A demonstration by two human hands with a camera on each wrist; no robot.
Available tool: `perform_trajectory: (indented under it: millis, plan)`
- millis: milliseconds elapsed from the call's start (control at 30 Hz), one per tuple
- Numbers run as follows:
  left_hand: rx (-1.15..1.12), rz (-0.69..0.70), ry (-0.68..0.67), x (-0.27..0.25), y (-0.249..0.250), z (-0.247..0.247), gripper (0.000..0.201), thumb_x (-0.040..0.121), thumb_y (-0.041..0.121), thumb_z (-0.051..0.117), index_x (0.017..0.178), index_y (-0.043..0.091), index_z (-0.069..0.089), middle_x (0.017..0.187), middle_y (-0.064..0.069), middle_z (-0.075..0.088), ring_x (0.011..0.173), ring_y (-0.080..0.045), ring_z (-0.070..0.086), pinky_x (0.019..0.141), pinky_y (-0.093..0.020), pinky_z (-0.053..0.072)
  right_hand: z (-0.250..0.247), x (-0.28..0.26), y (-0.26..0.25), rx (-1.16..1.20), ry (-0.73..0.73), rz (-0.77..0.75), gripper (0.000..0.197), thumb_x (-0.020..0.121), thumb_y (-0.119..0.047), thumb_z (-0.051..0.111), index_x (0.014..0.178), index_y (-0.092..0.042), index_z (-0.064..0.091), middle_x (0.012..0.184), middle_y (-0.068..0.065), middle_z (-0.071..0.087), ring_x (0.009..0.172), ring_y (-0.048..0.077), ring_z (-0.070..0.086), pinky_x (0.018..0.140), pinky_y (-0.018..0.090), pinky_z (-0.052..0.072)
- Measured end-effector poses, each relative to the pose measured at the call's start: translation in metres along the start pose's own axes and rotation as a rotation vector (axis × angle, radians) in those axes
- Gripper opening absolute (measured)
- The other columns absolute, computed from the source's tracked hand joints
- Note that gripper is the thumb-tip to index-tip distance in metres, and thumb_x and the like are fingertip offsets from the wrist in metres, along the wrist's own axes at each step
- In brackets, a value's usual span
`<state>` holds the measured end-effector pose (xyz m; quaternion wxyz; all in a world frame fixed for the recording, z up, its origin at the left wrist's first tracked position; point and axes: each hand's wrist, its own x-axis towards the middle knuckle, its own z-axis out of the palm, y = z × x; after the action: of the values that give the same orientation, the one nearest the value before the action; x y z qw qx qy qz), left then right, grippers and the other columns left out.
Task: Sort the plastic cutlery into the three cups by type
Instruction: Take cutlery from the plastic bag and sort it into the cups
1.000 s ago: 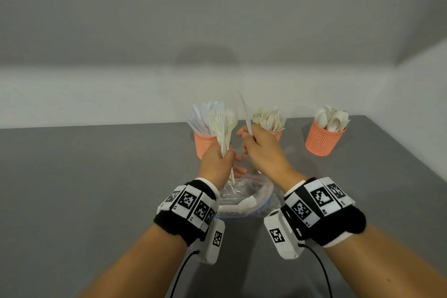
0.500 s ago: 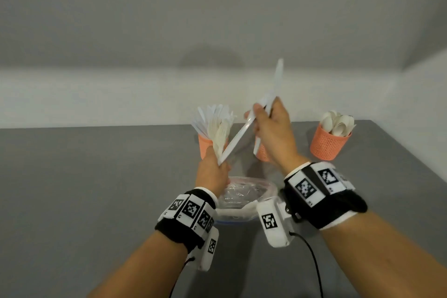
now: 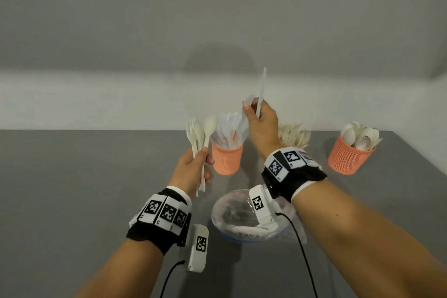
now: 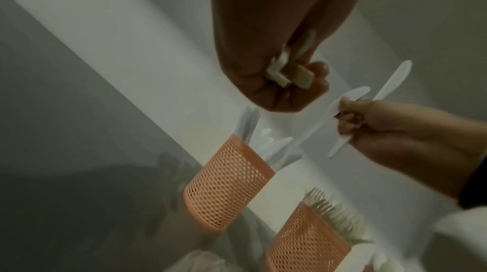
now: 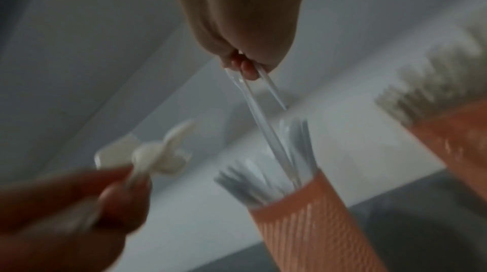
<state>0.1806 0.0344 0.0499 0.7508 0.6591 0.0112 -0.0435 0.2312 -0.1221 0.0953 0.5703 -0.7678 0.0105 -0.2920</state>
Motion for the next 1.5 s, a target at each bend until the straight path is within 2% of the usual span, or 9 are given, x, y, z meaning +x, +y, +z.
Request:
perform_trajectory:
  millis: [300, 400, 633, 867, 1067, 1233, 1333, 1400, 1500]
  plan:
    - [-0.219, -0.024, -0.073, 0.016, 0.009, -0.005, 0.018, 0.098, 0.018, 0.04, 0.09, 0.009, 0.054, 0.065, -0.002, 0.051, 0.035, -0.007, 0.039, 0.037, -0.02, 0.038, 0.034, -0.001, 0.046, -0.38, -0.354, 0.162, 0.023, 0.09, -0.024, 0.057, 0.078, -0.004, 0.058, 0.08, 0.011, 0.051, 0.075, 0.022, 0.049, 0.07, 0.03, 0.038]
    - [-0.292, -0.039, -0.089, 0.023, 0.013, -0.005, 0.02, 0.099, 0.018, 0.039, 0.089, 0.009, 0.053, 0.058, 0.002, 0.057, 0.034, -0.007, 0.039, 0.036, -0.018, 0.038, 0.036, 0.009, 0.03, -0.21, -0.301, 0.114, 0.031, 0.097, -0.035, 0.041, 0.113, -0.009, 0.046, 0.101, 0.008, 0.051, 0.09, 0.021, 0.05, 0.083, 0.036, 0.041]
    - [-0.259, -0.06, -0.127, 0.034, 0.012, -0.003, 0.018, 0.099, 0.021, 0.039, 0.1, 0.012, 0.054, 0.062, 0.007, 0.067, 0.037, -0.007, 0.045, 0.041, -0.019, 0.042, 0.038, 0.025, 0.017, 0.217, -0.246, 0.087, 0.012, 0.1, -0.014, 0.036, 0.094, -0.015, 0.047, 0.09, 0.001, 0.053, 0.087, 0.013, 0.057, 0.08, 0.018, 0.046]
    - [-0.312, -0.045, -0.172, 0.032, 0.011, -0.006, 0.017, 0.099, 0.021, 0.038, 0.1, 0.011, 0.051, 0.059, 0.006, 0.059, 0.034, -0.005, 0.035, 0.036, -0.016, 0.032, 0.045, 0.019, 0.047, -0.102, -0.336, 0.144, 0.029, 0.1, -0.018, 0.037, 0.113, -0.006, 0.06, 0.118, 0.011, 0.06, 0.11, 0.021, 0.055, 0.094, 0.029, 0.041]
    - [-0.296, -0.044, -0.221, 0.027, 0.016, -0.002, 0.018, 0.099, 0.021, 0.037, 0.1, 0.013, 0.054, 0.058, 0.005, 0.058, 0.033, -0.005, 0.034, 0.036, -0.016, 0.031, 0.052, 0.021, 0.054, -0.534, -0.647, 0.06, 0.035, 0.095, -0.021, 0.047, 0.123, 0.001, 0.051, 0.107, 0.006, 0.051, 0.089, 0.017, 0.048, 0.076, 0.025, 0.038]
    - [-0.187, 0.013, -0.134, 0.027, 0.015, 0.001, 0.01, 0.098, 0.017, 0.041, 0.101, 0.016, 0.05, 0.062, 0.005, 0.06, 0.034, -0.007, 0.033, 0.036, -0.017, 0.031, 0.03, 0.011, 0.004, -0.147, -0.021, -0.211, 0.029, 0.09, -0.003, 0.051, 0.119, -0.004, 0.051, 0.103, 0.003, 0.043, 0.086, 0.013, 0.047, 0.073, 0.016, 0.039]
    - [-0.035, 0.062, -0.026, 0.025, 0.016, 0.011, 0.008, 0.097, 0.013, 0.044, 0.091, 0.013, 0.05, 0.063, -0.004, 0.052, 0.036, -0.008, 0.035, 0.036, -0.018, 0.031, 0.028, -0.008, -0.029, -0.14, -0.216, -0.26, 0.024, 0.081, -0.022, 0.07, 0.098, -0.007, 0.06, 0.088, -0.002, 0.047, 0.071, 0.007, 0.046, 0.063, 0.01, 0.037]
    - [0.11, 0.107, 0.039, 0.023, 0.018, 0.02, 0.011, 0.096, 0.006, 0.041, 0.099, 0.003, 0.051, 0.064, -0.014, 0.049, 0.046, -0.016, 0.046, 0.036, -0.02, 0.037, 0.033, -0.018, -0.035, -0.258, -0.448, -0.124, 0.039, 0.072, -0.035, 0.077, 0.097, -0.011, 0.059, 0.077, -0.006, 0.048, 0.067, 0.006, 0.045, 0.061, 0.013, 0.037]
    - [0.294, 0.227, 0.042, 0.021, 0.013, 0.029, 0.03, 0.094, 0.002, 0.041, 0.124, 0.002, 0.048, 0.109, -0.024, 0.061, 0.101, -0.033, 0.06, 0.075, -0.031, 0.049, 0.034, -0.021, -0.03, -0.333, -0.428, -0.032, 0.035, 0.075, -0.031, 0.075, 0.096, -0.01, 0.056, 0.069, -0.012, 0.045, 0.064, 0.006, 0.046, 0.055, 0.007, 0.036]
